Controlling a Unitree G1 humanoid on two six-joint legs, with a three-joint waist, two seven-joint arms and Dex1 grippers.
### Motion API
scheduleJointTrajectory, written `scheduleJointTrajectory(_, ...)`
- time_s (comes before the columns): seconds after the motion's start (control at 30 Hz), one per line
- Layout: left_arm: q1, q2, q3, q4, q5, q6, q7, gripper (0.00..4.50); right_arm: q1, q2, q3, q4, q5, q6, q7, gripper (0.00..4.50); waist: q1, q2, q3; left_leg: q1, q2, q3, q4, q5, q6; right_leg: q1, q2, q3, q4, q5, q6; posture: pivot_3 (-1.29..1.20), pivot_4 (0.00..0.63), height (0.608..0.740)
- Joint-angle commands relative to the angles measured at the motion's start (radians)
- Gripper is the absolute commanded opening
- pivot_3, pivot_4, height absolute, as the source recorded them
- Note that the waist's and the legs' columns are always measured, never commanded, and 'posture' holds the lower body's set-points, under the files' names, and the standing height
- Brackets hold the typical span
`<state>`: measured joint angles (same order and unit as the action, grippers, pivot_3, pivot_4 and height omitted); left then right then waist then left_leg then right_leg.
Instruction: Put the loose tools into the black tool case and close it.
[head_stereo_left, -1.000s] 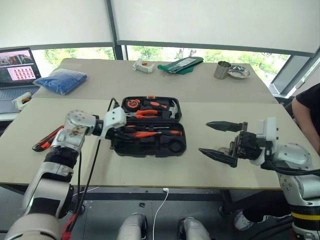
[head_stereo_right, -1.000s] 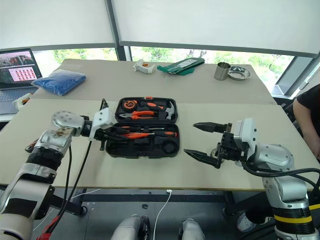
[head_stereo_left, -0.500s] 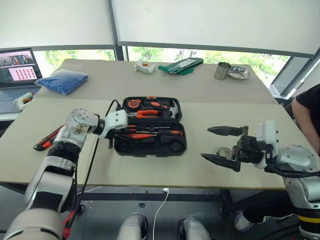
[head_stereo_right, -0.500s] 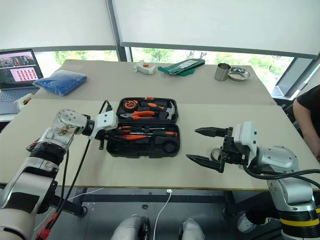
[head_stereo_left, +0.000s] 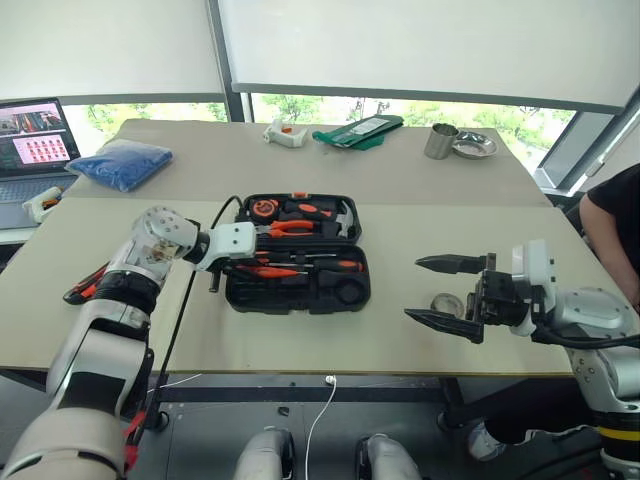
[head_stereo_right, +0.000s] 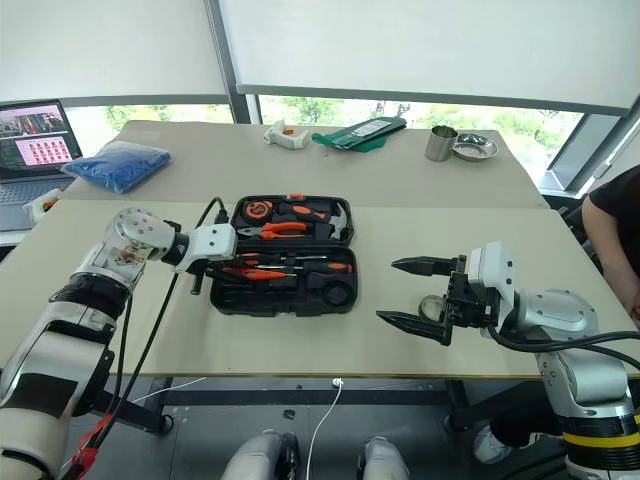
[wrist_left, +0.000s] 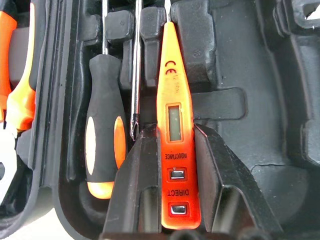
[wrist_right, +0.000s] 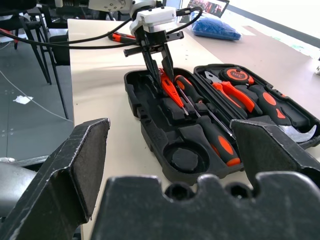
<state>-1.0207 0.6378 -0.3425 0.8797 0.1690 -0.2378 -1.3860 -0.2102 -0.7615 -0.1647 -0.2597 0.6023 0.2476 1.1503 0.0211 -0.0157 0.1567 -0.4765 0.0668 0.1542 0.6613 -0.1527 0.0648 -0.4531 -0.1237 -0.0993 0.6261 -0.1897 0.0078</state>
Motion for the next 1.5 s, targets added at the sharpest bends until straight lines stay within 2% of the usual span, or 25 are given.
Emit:
scheduleJointTrajectory(0.03, -0.008, -0.014, -0.064, 0.054, 0.076, -0.013, -0.029, 0.48, -0.021, -0.010, -0.008, -0.004, -0.001, 0.000, 0.001, 4.50, 0.001, 0.000, 0.000, 0.000, 0.000, 0.000, 0.000, 0.000, 0.000, 0.000, 0.000, 0.000, 0.000, 0.000, 0.000, 0.00, 0.150, 0.740)
scheduleJointTrajectory(0.27, -0.022, -0.038, -0.068, 0.069, 0.092, 0.018, -0.027, 0.48, -0.028, -0.001, 0.005, 0.001, -0.009, -0.002, -0.003, 4.50, 0.002, 0.000, 0.000, 0.001, 0.000, -0.002, 0.001, 0.000, 0.000, 0.002, 0.000, 0.000, 0.000, 0.000, 0.000, 0.00, 0.150, 0.740)
scheduleJointTrajectory(0.37, -0.020, -0.036, -0.028, 0.064, 0.052, 0.032, -0.027, 0.48, -0.026, 0.000, 0.006, -0.001, -0.008, -0.002, -0.005, 4.50, 0.004, 0.000, 0.000, 0.001, -0.001, -0.003, 0.001, 0.000, 0.000, 0.003, 0.000, 0.000, 0.000, 0.000, 0.000, 0.00, 0.150, 0.740)
scheduleJointTrajectory(0.4, -0.019, -0.035, -0.013, 0.063, 0.039, 0.019, -0.022, 1.48, -0.025, 0.000, 0.007, 0.000, -0.007, -0.002, -0.006, 4.50, 0.004, 0.000, 0.000, 0.001, -0.001, -0.003, 0.001, 0.000, 0.000, 0.003, 0.000, 0.000, 0.000, 0.000, 0.000, 0.00, 0.150, 0.740)
scheduleJointTrajectory(0.43, -0.016, -0.029, 0.004, 0.058, 0.019, 0.006, -0.034, 1.56, -0.022, -0.001, 0.006, -0.001, -0.006, -0.002, -0.006, 4.50, 0.004, 0.000, 0.000, 0.001, -0.001, -0.003, 0.001, 0.000, 0.000, 0.003, 0.000, 0.000, 0.000, 0.000, 0.000, 0.00, 0.150, 0.740)
scheduleJointTrajectory(0.53, -0.009, -0.008, 0.053, 0.061, -0.017, -0.144, -0.014, 2.69, -0.010, -0.005, 0.003, -0.004, 0.000, 0.002, -0.003, 4.50, 0.000, 0.000, 0.000, 0.001, 0.000, -0.003, 0.001, 0.000, 0.000, 0.002, 0.000, 0.000, 0.000, 0.000, 0.000, 0.00, 0.150, 0.740)
scheduleJointTrajectory(0.6, -0.006, -0.006, 0.089, 0.064, -0.059, -0.171, -0.027, 2.69, -0.008, -0.008, 0.004, -0.003, 0.003, 0.007, 0.001, 4.50, -0.003, 0.000, 0.000, 0.000, 0.000, -0.003, 0.001, 0.000, 0.001, 0.002, 0.000, 0.000, 0.000, 0.000, 0.000, 0.00, 0.150, 0.740)
scheduleJointTrajectory(0.7, -0.004, -0.017, 0.144, 0.047, -0.138, -0.114, -0.068, 2.69, -0.006, -0.011, 0.004, 0.005, 0.002, 0.007, 0.010, 4.50, -0.007, -0.001, 0.001, -0.001, 0.000, -0.002, 0.001, 0.000, 0.001, 0.000, 0.000, 0.000, 0.001, 0.001, 0.003, 0.00, 0.150, 0.740)
scheduleJointTrajectory(0.8, 0.007, -0.014, 0.161, 0.039, -0.155, -0.127, -0.080, 2.69, -0.015, -0.008, 0.008, 0.017, -0.001, 0.007, 0.012, 4.50, -0.005, -0.001, 0.001, -0.001, -0.001, -0.003, 0.002, 0.000, 0.001, 0.001, 0.000, -0.001, 0.002, 0.002, 0.004, 0.00, 0.150, 0.740)
scheduleJointTrajectory(0.83, 0.009, -0.016, 0.166, 0.042, -0.155, -0.127, -0.068, 2.18, -0.017, -0.006, 0.010, 0.019, -0.003, 0.007, 0.011, 4.50, -0.005, -0.001, 0.001, -0.001, 0.000, -0.003, 0.002, 0.000, 0.001, 0.001, 0.000, -0.001, 0.002, 0.002, 0.004, 0.00, 0.150, 0.740)
scheduleJointTrajectory(0.87, 0.012, -0.026, 0.179, 0.050, -0.166, -0.123, -0.055, 2.10, -0.019, -0.001, 0.014, 0.021, -0.004, 0.006, 0.009, 4.50, -0.005, -0.001, 0.001, -0.001, -0.001, -0.003, 0.002, 0.000, 0.001, 0.001, 0.000, -0.001, 0.002, 0.001, 0.004, 0.00, 0.150, 0.740)
scheduleJointTrajectory(0.9, 0.014, -0.038, 0.196, 0.058, -0.184, -0.111, -0.045, 1.59, -0.021, 0.003, 0.018, 0.022, -0.006, 0.004, 0.006, 4.50, -0.005, -0.001, 0.001, -0.001, -0.001, -0.003, 0.002, 0.000, 0.001, 0.001, 0.000, -0.001, 0.002, 0.001, 0.004, 0.00, 0.150, 0.740)
scheduleJointTrajectory(1.03, 0.046, -0.084, 0.235, 0.084, -0.215, -0.079, -0.013, 0.18, -0.031, 0.030, 0.024, 0.029, -0.015, -0.022, -0.013, 4.50, -0.005, -0.001, 0.001, -0.001, 0.000, -0.003, 0.003, 0.000, 0.001, 0.001, 0.000, -0.001, 0.002, 0.002, 0.004, 0.00, 0.150, 0.740)
scheduleJointTrajectory(1.07, 0.053, -0.091, 0.238, 0.088, -0.214, -0.069, -0.004, 0.05, -0.028, 0.032, 0.023, 0.027, -0.015, -0.021, -0.012, 4.50, -0.007, -0.001, 0.001, -0.001, 0.000, -0.003, 0.003, 0.000, 0.001, 0.002, 0.000, -0.001, 0.002, 0.002, 0.004, 0.00, 0.150, 0.740)
scheduleJointTrajectory(1.5, 0.124, -0.110, 0.217, 0.123, -0.160, -0.038, 0.111, 0.05, 0.006, 0.032, 0.013, 0.009, -0.004, -0.007, -0.012, 4.50, -0.004, -0.001, 0.001, 0.000, 0.000, -0.003, 0.004, 0.000, 0.001, 0.002, 0.000, -0.001, 0.003, 0.002, 0.004, 0.00, 0.150, 0.740)
